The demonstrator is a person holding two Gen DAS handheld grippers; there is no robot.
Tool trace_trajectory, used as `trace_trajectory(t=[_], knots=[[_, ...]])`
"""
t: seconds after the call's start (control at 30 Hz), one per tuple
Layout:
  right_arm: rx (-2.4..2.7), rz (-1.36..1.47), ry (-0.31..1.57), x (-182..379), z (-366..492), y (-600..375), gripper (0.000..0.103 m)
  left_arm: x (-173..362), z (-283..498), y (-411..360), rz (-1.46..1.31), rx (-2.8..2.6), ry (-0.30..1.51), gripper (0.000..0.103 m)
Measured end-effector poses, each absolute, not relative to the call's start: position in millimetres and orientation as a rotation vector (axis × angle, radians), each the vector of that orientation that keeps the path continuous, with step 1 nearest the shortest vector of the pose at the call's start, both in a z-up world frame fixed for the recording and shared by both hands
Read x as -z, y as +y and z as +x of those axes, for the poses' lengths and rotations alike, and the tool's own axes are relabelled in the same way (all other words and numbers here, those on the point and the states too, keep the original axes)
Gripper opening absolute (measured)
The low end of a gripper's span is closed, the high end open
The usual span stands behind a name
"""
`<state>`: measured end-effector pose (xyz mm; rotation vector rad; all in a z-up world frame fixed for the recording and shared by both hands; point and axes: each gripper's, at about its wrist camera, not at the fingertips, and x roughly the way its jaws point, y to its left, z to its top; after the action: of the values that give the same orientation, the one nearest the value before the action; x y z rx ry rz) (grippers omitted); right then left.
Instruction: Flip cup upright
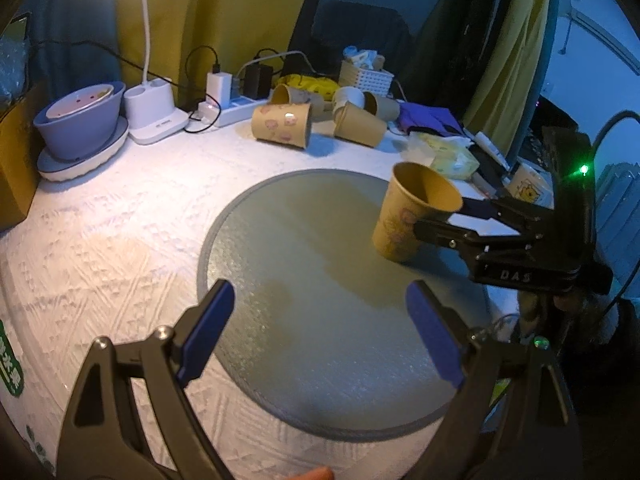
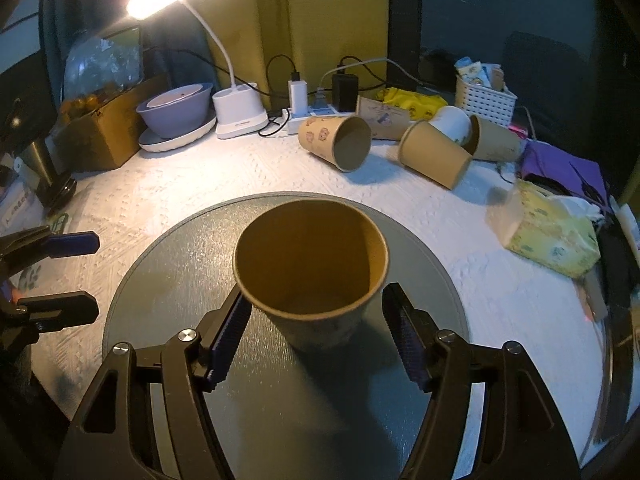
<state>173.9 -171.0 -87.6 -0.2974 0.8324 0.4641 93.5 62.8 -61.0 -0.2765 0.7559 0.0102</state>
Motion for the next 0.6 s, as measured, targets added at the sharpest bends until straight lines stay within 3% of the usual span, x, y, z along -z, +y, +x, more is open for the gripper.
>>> trace_trajectory(t=[0.6], knots=[[-0.410, -0.277, 0.799, 74, 127, -184, 0.071, 42, 62, 43, -0.273, 0.028, 0.706, 0.089]])
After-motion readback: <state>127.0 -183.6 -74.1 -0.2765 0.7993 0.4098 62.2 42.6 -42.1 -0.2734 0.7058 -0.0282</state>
